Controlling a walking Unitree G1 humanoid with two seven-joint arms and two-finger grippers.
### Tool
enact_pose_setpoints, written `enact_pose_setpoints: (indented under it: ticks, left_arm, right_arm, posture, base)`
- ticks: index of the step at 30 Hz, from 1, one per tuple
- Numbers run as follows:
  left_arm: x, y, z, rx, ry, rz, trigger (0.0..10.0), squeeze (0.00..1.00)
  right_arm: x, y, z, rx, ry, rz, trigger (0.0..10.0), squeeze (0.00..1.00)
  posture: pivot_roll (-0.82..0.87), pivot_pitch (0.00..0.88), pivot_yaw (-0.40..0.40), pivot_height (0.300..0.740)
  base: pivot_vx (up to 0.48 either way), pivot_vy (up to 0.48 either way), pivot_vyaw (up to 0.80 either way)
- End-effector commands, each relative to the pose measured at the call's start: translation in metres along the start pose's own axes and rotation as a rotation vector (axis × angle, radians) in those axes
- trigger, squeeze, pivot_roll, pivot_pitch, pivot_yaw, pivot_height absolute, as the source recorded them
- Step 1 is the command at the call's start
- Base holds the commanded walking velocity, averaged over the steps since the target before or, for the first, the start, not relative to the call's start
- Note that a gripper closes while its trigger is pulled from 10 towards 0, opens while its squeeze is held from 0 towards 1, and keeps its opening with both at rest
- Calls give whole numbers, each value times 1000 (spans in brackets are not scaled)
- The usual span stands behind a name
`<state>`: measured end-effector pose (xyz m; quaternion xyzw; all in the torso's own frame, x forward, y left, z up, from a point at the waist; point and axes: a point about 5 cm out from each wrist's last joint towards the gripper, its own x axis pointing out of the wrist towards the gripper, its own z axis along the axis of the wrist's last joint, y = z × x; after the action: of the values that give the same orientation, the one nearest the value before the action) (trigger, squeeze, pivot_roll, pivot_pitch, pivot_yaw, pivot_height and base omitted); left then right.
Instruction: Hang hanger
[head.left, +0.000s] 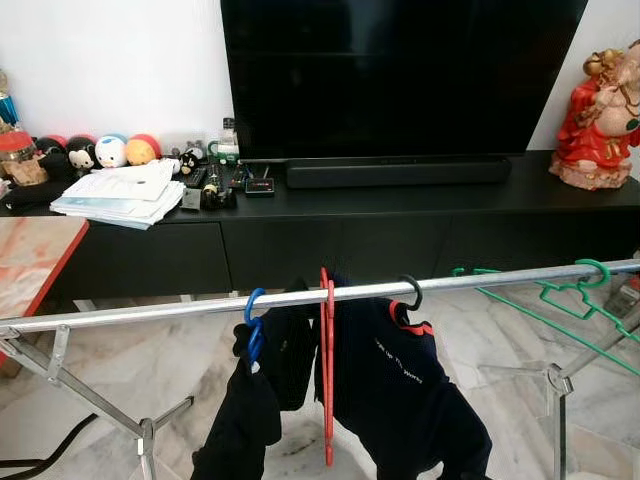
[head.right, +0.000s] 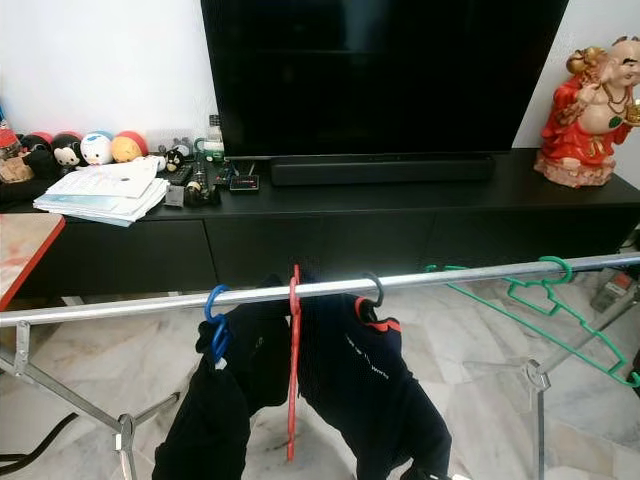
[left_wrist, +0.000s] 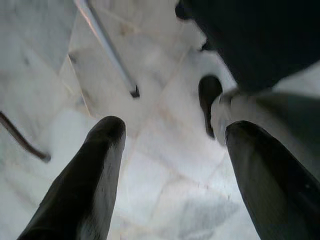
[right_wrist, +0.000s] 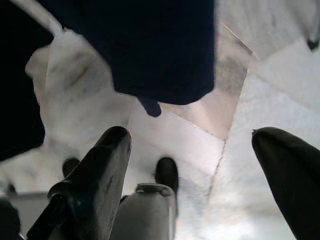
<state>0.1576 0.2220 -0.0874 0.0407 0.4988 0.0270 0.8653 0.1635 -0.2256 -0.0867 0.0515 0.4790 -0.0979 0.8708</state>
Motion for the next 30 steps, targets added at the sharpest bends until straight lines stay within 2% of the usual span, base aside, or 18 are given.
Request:
enact_pose_setpoints:
  ticks: [1, 5, 11, 13, 30]
  left_arm:
    - [0, -1, -3, 18, 8, -8, 10000, 0]
    - [1, -1, -6, 27, 19, -7, 10000, 0]
    - [-5, 25, -21, 28, 50, 19, 10000, 0]
    - [-6, 28, -22, 23, 53, 22, 10000, 0]
    - [-6, 28, -22, 23, 53, 22, 10000, 0]
  right_arm:
    - [0, 0, 0, -80, 13, 27, 10000, 0]
    - [0, -1, -1, -53, 11, 24, 10000, 0]
    - [0, -3, 0, -76, 15, 20, 10000, 0]
    - [-1, -3, -1, -77, 18, 19, 10000, 0]
    - [-1, -3, -1, -77, 18, 19, 10000, 0]
  posture:
    - [49, 0, 18, 740]
    - [39, 0, 20, 740]
    - [53, 0, 13, 740]
    - [58, 0, 10, 740]
    - [58, 0, 10, 740]
  base:
    - [0, 0, 0]
    - [0, 0, 0]
    - [0, 0, 0]
    - [0, 0, 0]
    - [0, 0, 0]
